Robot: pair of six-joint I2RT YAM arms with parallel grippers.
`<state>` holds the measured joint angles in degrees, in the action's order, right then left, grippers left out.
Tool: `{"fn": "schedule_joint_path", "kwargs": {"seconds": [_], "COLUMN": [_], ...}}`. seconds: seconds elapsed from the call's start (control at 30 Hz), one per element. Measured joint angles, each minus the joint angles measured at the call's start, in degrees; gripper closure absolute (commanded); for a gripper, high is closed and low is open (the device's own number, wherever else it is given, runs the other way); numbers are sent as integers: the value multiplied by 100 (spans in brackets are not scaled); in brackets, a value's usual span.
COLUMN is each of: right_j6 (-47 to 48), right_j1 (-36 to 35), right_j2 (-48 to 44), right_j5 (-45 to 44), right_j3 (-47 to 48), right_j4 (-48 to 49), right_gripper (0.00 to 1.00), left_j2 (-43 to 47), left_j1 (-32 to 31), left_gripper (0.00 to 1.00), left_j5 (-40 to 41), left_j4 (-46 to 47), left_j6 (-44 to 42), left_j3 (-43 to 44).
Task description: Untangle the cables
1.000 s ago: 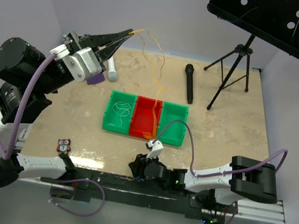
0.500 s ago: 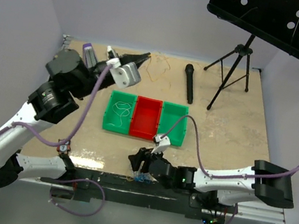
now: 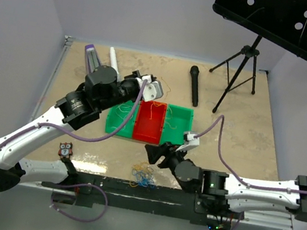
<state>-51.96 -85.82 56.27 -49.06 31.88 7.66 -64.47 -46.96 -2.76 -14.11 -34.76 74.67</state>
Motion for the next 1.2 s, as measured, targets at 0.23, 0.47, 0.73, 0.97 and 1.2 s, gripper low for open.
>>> {"fn": "schedule_joint_path", "kwargs": {"seconds": [0.23, 0.47, 0.73, 0.97, 1.2], "right_j6": [7, -118, -407, -570, -739], "right_j1": [7, 13, 35, 39, 39], "right_j2": [-1043, -1128, -1126, -1222, -1228], "right_j5": [-415, -551, -595, -708, -723], "right_j3": [105, 129, 129, 133, 133], "right_j4": [-507, -986, -1281, -1473, -1572], "right_gripper": [30, 30, 30, 30, 30], "left_j2": [52, 457, 586, 621, 627], "left_j1": [0, 0, 0, 0, 2], "left_gripper": [100, 100, 100, 100, 100], "left_j5": [372, 557, 625, 927, 1405], "left_j4": [175, 605, 671, 636, 874], "left_j6": [87, 177, 177, 177, 61], "left_j3": [-304, -332, -774, -1410, -1687]}}
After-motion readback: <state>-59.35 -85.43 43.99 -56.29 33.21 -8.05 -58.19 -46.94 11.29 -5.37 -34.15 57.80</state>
